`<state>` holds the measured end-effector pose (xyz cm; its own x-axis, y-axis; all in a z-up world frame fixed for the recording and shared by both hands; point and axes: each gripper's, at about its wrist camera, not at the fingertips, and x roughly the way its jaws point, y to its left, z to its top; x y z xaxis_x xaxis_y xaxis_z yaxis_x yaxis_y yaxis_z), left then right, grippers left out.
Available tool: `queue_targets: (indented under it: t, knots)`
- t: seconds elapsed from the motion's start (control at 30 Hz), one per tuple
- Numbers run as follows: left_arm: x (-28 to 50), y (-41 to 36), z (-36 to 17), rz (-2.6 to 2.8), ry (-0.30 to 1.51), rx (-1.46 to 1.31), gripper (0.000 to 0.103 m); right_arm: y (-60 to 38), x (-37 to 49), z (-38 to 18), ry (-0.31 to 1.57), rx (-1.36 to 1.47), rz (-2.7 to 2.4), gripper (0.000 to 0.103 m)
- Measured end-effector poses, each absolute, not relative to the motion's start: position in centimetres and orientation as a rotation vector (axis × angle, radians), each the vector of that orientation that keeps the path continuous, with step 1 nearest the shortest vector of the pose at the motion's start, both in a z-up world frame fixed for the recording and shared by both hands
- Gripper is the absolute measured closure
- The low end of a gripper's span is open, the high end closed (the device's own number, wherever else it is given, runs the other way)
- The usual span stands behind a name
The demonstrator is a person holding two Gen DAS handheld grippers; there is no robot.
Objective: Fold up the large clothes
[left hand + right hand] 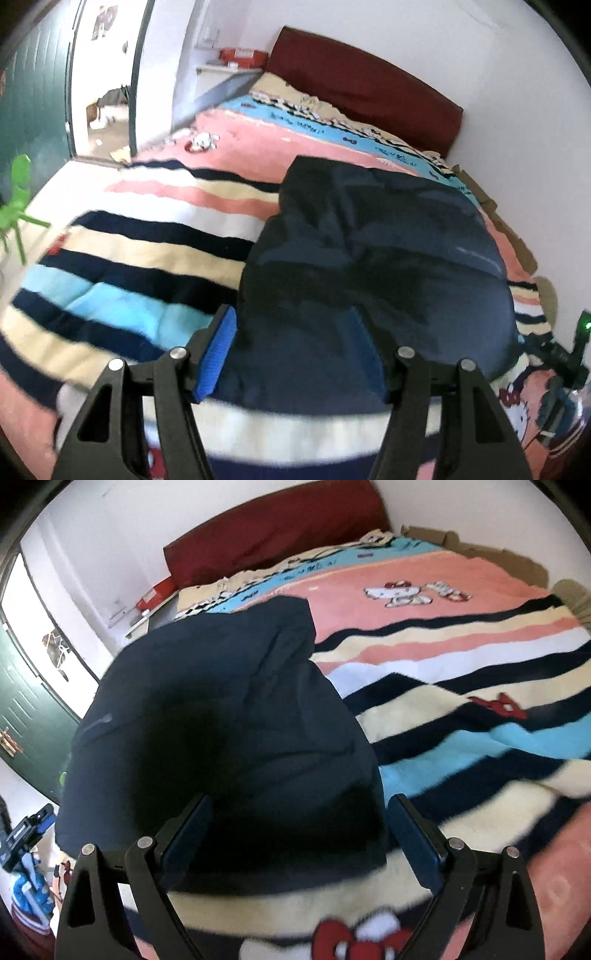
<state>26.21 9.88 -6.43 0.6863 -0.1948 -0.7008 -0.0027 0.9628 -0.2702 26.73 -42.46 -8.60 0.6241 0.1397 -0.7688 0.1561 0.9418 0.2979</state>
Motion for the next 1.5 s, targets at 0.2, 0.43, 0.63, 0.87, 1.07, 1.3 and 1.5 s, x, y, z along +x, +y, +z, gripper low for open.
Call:
queue_targets:
  t: [0.2,0.43,0.63,0.87,1.07,1.3,1.5]
  knots:
    - [19.1,5.1,-2.1,-0.055,0.753,-0.138,0.036,-38.6,21.0,-4.8,0.853,0.286,0.004,0.005]
    - [12.2,-0.3,1.0,-0.01,0.661,-0.03,0.034,-34.6,14.5,-1.9,0.786,0.185,0.02,0.001]
    - [8.4,-2.8,2.7,0.029,0.608,0.034,0.034,-32.7,10.8,-0.4,0.731,0.126,0.009,0.001]
    - [5.8,-3.2,3.4,0.044,0.557,0.053,0.034,-31.9,7.8,0.8,0.672,0.138,0.017,0.001]
    - [4.7,-3.1,3.6,0.054,0.532,0.055,0.034,-31.4,6.5,1.0,0.646,0.13,0.019,0.001]
    - [3.7,-3.6,3.6,0.045,0.508,0.073,0.034,-31.3,5.3,1.0,0.628,0.108,-0.008,0.001]
    - [3.1,-3.4,3.4,0.023,0.507,0.075,0.034,-32.2,4.3,1.4,0.608,0.09,-0.055,0.001]
